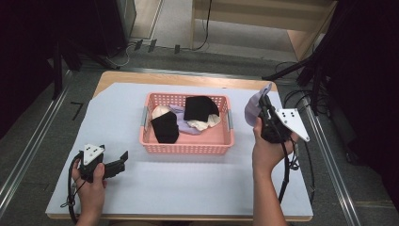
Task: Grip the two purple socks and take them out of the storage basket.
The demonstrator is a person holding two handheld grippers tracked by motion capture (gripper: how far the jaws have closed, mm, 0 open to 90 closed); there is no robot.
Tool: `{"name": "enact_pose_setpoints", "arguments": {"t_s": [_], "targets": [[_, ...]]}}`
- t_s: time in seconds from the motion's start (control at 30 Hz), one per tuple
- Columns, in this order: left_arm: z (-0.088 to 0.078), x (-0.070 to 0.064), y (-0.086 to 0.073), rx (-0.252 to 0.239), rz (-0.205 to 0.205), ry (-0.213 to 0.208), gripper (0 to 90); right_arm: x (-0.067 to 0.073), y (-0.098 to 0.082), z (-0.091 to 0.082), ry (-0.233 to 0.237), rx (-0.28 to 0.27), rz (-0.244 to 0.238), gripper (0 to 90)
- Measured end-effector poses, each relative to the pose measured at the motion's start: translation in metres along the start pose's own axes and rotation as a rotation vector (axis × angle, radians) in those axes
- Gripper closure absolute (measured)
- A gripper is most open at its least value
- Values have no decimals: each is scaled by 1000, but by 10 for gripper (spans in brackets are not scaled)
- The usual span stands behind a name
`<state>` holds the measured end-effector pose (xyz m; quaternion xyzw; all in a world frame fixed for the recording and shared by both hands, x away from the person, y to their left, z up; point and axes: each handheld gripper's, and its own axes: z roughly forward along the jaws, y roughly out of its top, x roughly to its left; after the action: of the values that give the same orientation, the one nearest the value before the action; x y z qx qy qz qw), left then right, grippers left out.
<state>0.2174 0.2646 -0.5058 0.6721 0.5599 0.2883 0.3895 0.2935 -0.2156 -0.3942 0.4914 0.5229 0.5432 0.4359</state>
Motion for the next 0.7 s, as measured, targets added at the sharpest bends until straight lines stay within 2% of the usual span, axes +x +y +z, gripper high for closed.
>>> {"name": "enact_pose_setpoints", "arguments": {"t_s": [0.1,0.13,0.2,0.3,0.33,0.37,0.43,0.5,0.7], "targets": [[0,0,0,1,-1,0,125,-7,-9,0,-19,26,5,867],[0,0,0,1,2,1,125,-14,-18,0,-35,56,21,864],[0,0,0,2,1,1,125,-20,-25,1,-36,89,41,846],[0,0,0,2,2,1,125,-25,-33,1,-32,115,88,711],[0,0,0,2,2,1,125,-25,-33,1,-32,115,88,711],[0,0,0,2,2,1,125,-24,-34,2,-13,117,107,626],[0,0,0,3,3,1,125,-20,-34,3,-1,105,117,569],[0,0,0,2,2,1,125,-14,-35,5,17,105,119,556],[0,0,0,4,2,-1,125,14,-38,14,106,144,76,559]]}}
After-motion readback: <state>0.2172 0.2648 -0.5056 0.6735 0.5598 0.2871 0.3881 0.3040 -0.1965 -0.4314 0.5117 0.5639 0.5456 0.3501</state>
